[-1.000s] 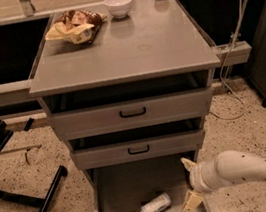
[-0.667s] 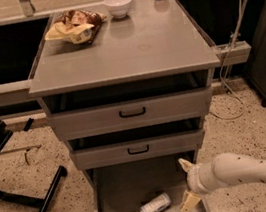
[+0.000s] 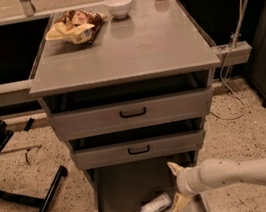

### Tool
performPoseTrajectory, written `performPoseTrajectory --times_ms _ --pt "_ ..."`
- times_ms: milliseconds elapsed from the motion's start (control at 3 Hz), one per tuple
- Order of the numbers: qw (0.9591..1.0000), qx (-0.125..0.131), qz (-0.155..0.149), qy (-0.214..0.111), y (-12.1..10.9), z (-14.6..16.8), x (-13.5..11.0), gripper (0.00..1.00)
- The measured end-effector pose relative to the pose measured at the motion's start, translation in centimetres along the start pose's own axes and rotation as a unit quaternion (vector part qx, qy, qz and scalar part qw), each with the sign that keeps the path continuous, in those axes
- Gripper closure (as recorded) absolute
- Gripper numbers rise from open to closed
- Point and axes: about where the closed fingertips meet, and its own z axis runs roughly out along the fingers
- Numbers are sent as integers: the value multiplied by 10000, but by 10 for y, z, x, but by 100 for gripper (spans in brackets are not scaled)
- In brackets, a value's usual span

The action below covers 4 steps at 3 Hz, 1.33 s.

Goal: Pick blue plastic bottle from bottom drawer and place on counter

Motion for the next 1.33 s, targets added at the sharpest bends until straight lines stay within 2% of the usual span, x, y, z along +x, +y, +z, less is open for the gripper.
performPoseTrajectory --times_ms 333,667,1000,1333 --pt "9994 -245 -226 -73 14 66 9 0" --pt "9994 -245 -226 -73 14 66 9 0" --pt "9991 -329 -190 -166 23 91 14 0" --pt "9987 -392 -217 -251 28 130 23 0"
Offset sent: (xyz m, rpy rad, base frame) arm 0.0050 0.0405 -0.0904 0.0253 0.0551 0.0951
